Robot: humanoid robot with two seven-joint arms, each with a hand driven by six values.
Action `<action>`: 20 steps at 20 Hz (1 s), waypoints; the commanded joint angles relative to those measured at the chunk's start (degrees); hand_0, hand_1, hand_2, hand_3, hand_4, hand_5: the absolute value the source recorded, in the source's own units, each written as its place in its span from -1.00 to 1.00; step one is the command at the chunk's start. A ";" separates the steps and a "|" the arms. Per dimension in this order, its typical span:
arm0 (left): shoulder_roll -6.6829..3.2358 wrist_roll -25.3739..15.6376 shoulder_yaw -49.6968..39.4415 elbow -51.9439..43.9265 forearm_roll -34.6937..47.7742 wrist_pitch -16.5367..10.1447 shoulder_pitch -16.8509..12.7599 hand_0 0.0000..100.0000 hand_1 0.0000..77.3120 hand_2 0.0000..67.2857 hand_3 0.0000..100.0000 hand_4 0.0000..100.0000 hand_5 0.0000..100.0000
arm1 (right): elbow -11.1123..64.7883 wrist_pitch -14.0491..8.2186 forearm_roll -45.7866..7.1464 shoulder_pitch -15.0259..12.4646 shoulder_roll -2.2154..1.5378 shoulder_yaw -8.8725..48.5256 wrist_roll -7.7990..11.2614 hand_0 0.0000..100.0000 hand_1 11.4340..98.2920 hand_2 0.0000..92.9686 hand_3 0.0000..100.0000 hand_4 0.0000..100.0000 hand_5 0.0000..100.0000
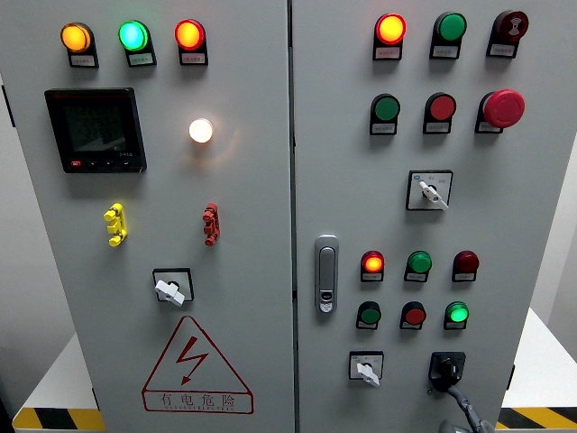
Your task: Trip black knob to open circuit
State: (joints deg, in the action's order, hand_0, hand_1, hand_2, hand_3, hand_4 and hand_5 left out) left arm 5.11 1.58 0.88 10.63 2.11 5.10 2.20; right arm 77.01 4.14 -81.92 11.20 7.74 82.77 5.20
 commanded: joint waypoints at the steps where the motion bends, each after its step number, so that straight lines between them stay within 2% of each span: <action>1: -0.01 0.00 0.00 0.00 0.00 0.00 0.00 -1.00 -1.00 -0.42 -0.48 -0.80 -0.83 | 0.07 -0.01 0.10 -0.03 -0.09 0.72 0.07 1.00 -0.05 -1.00 0.87 1.00 1.00; 5: -0.01 0.00 0.00 0.00 0.00 0.00 0.00 -1.00 -1.00 -0.42 -0.48 -0.80 -0.83 | 0.77 -0.10 0.10 -1.17 -0.18 1.42 0.33 1.00 -0.06 -1.00 0.86 1.00 1.00; 6: -0.01 0.00 0.00 0.00 0.00 0.00 0.00 -1.00 -1.00 -0.42 -0.48 -0.80 -0.83 | 1.82 -0.10 0.10 -1.79 -0.10 1.51 0.25 1.00 -0.06 -1.00 0.86 1.00 1.00; 8: -0.01 0.00 0.00 0.00 0.00 0.00 0.00 -1.00 -1.00 -0.42 -0.48 -0.80 -0.83 | 3.14 -0.10 0.10 -3.10 -0.10 1.51 0.24 1.00 -0.14 -1.00 1.00 1.00 1.00; 9: 0.07 0.00 0.00 0.00 0.00 0.00 0.00 -1.00 -1.00 -0.42 -0.48 -0.80 -0.83 | 4.19 -0.10 0.10 -3.98 -0.01 1.51 0.24 1.00 -0.18 -1.00 1.00 0.98 1.00; 10: -0.01 0.00 0.00 0.00 0.00 0.00 0.00 -1.00 -1.00 -0.42 -0.48 -0.80 -0.83 | 4.81 -0.10 0.10 -4.95 -0.01 1.43 0.24 1.00 -0.23 -1.00 0.86 0.84 1.00; 11: -0.01 0.00 0.00 0.00 0.00 0.00 0.00 -1.00 -1.00 -0.42 -0.48 -0.80 -0.83 | 5.77 -0.10 0.10 -6.26 -0.01 1.08 0.24 1.00 -0.24 -1.00 0.52 0.34 0.96; 12: -0.01 0.00 0.00 0.00 0.00 0.00 0.00 -1.00 -1.00 -0.42 -0.48 -0.80 -0.83 | 6.39 -0.10 0.10 -6.97 -0.01 0.99 0.24 1.00 -0.24 -1.00 0.42 0.20 0.76; 14: -0.01 0.00 0.00 0.00 0.00 0.00 0.00 -1.00 -1.00 -0.42 -0.48 -0.80 -0.83 | 7.53 -0.01 0.10 -8.55 -0.01 0.81 0.24 1.00 -0.25 -1.00 0.02 -0.24 0.27; 17: -0.01 0.00 0.00 0.00 0.00 0.00 0.00 -1.00 -1.00 -0.42 -0.48 -0.80 -0.83 | 8.94 -0.10 0.01 -10.14 -0.01 0.99 0.42 1.00 -0.25 -0.97 -0.34 -0.51 -0.01; 20: -0.01 0.00 0.00 0.00 0.00 0.00 0.00 -1.00 -1.00 -0.42 -0.48 -0.80 -0.83 | 10.79 -0.10 -0.34 -12.07 -0.09 1.07 0.42 1.00 -0.25 -0.95 -0.52 -0.65 -0.19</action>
State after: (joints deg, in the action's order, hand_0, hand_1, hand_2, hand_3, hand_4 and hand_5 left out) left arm 5.11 1.58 0.88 10.63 2.11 5.10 2.20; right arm 86.86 4.07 -82.11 0.03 7.73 83.81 5.62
